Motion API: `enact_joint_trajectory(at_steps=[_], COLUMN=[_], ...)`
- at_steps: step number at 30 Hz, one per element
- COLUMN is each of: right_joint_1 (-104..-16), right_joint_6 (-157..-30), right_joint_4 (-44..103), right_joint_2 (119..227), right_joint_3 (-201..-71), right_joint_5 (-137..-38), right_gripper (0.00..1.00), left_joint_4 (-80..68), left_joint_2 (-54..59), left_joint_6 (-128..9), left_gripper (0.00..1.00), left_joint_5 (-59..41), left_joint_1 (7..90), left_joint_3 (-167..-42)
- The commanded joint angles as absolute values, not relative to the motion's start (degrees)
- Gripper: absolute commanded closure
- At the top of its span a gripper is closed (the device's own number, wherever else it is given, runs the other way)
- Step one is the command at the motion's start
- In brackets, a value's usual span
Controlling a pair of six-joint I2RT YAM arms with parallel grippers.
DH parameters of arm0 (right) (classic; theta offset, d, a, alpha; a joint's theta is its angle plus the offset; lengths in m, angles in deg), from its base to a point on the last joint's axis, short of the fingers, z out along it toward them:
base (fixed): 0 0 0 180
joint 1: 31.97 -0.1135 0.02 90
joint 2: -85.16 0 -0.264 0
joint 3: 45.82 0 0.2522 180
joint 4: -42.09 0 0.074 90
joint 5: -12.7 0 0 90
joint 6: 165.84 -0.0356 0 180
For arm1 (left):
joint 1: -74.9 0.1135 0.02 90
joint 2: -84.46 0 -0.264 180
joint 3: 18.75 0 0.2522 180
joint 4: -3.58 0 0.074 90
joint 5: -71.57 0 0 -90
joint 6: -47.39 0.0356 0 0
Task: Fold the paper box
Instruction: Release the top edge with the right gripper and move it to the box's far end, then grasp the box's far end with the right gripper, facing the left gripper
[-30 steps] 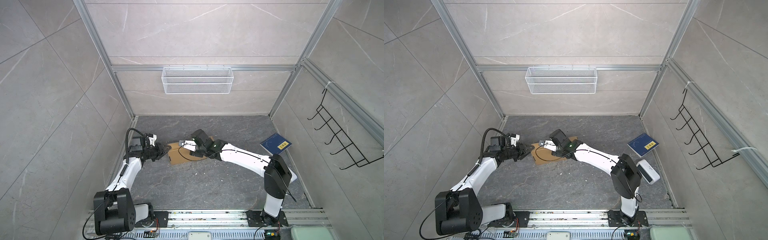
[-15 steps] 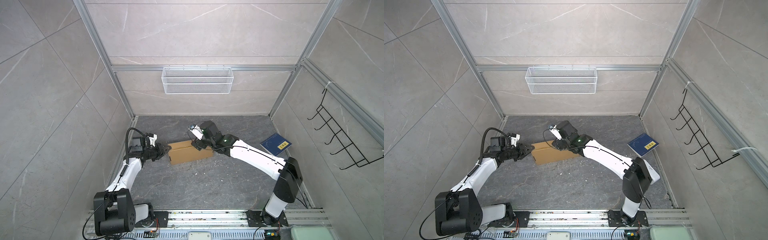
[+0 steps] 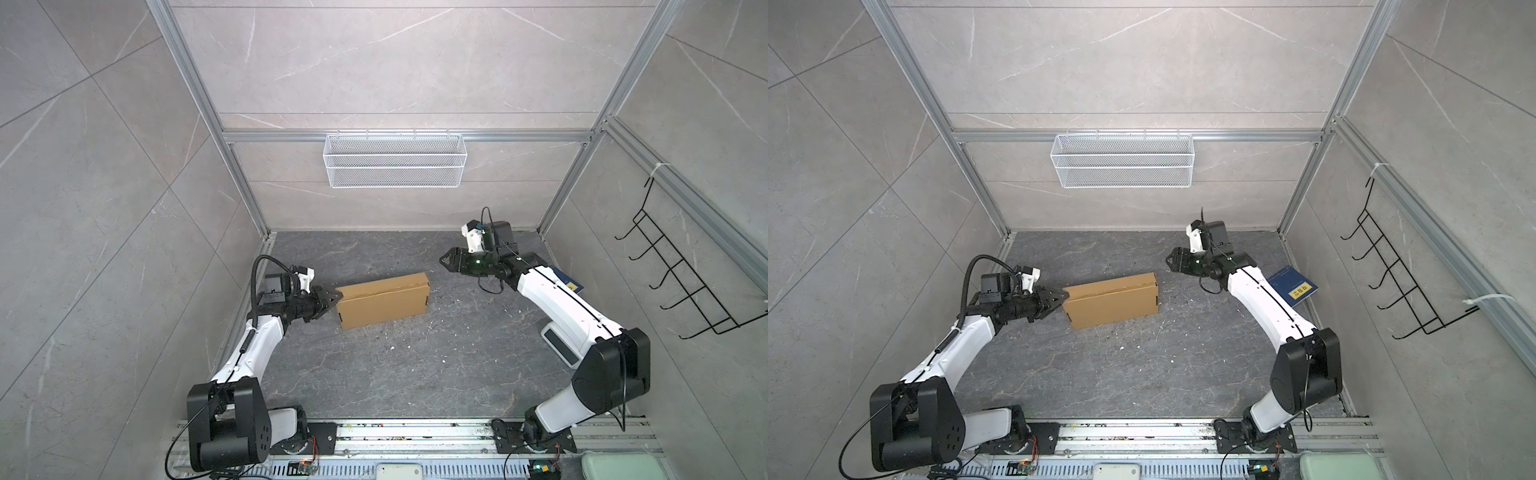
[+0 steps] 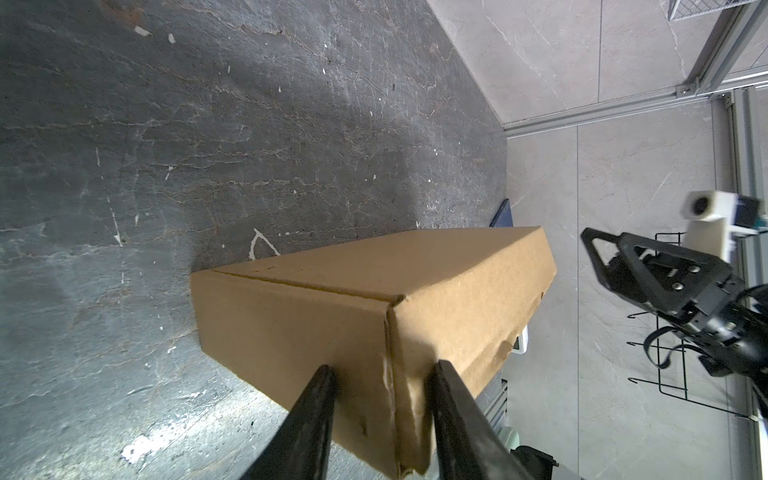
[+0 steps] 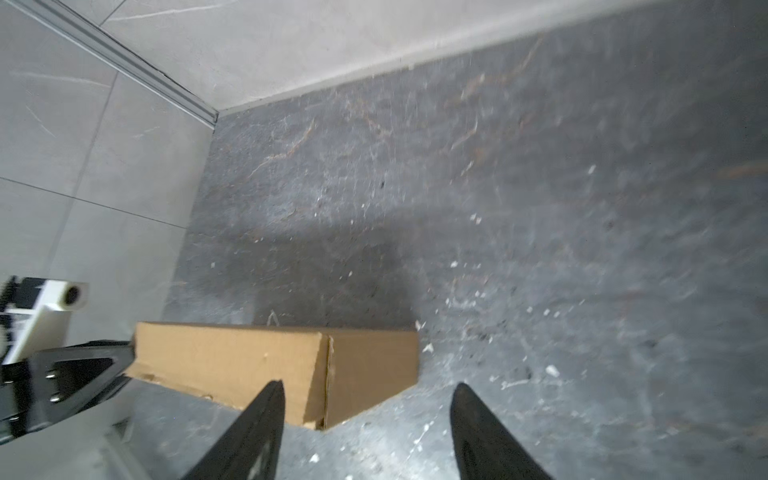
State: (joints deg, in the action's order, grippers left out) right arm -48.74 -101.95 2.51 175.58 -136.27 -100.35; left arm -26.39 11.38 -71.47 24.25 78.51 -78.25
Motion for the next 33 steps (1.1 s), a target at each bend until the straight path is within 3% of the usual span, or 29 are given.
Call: enact_joint_trajectory(at_steps=[1, 8, 18, 33], right_joint_1=[-48.6, -48.7, -48.9, -49.3], right_joint_6=[-108.4, -109.1, -106.6, -106.9], right_joint_4=[4.5, 7.1, 4.8, 5.5], right_joint_2=[174.4, 176.9, 182.0, 185.8], right_joint_3=[-134.5, -132.0, -134.3, -136.8], right_joint_5=[-115.8, -118.4, -118.3, -119.4], right_gripper=[0.33, 0.3, 0.42, 0.46], left_joint_4=[-31.2, -30.8, -30.7, -30.4], left_joint_2=[9.9, 10.2, 10.5, 10.5], left_joint_6=[-69.2, -69.1, -69.0, -69.1], left_gripper=[0.6, 0.59, 0.6, 0.6], left_joint_5=[21.1, 21.2, 20.9, 20.7], left_joint_1=[78.1, 78.1, 78.1, 78.1], left_joint_3=[-76.3, -75.9, -75.8, -75.7])
